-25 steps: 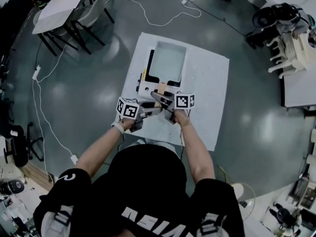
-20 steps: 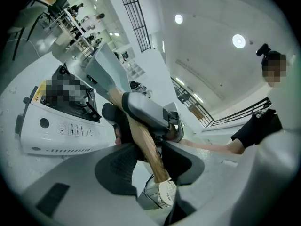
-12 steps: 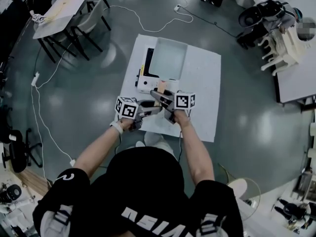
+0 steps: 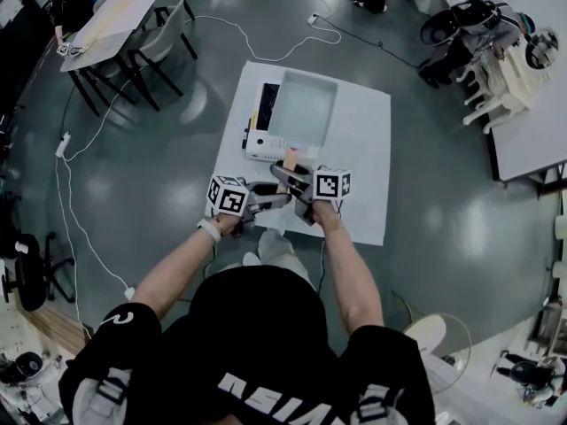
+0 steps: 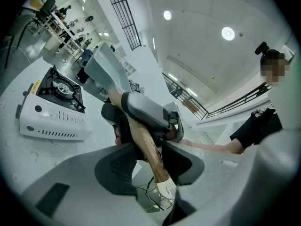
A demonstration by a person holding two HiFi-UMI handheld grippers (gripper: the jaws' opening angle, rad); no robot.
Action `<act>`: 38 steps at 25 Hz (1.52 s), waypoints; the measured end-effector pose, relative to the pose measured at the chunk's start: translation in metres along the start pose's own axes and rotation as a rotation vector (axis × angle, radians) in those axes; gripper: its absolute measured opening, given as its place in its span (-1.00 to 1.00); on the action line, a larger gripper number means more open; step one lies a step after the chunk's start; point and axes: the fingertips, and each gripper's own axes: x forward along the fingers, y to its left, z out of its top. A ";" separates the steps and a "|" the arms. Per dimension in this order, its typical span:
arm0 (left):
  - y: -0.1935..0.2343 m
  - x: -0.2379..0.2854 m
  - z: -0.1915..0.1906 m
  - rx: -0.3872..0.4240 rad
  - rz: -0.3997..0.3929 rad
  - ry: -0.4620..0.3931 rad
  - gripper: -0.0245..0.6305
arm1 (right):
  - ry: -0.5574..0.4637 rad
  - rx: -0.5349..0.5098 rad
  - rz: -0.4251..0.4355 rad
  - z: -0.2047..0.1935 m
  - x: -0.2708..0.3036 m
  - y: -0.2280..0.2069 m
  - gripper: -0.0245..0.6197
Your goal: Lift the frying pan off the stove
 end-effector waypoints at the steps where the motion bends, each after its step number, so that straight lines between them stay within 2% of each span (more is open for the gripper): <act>1: -0.002 0.002 -0.001 0.004 0.000 0.003 -0.44 | -0.004 0.000 -0.002 -0.001 -0.004 0.001 -0.39; 20: -0.020 0.036 -0.024 0.019 -0.058 0.084 -0.43 | -0.078 0.014 -0.055 -0.012 -0.052 -0.005 -0.38; 38: -0.026 0.044 -0.027 0.016 -0.090 0.126 -0.43 | -0.111 0.017 -0.079 -0.010 -0.062 -0.006 -0.38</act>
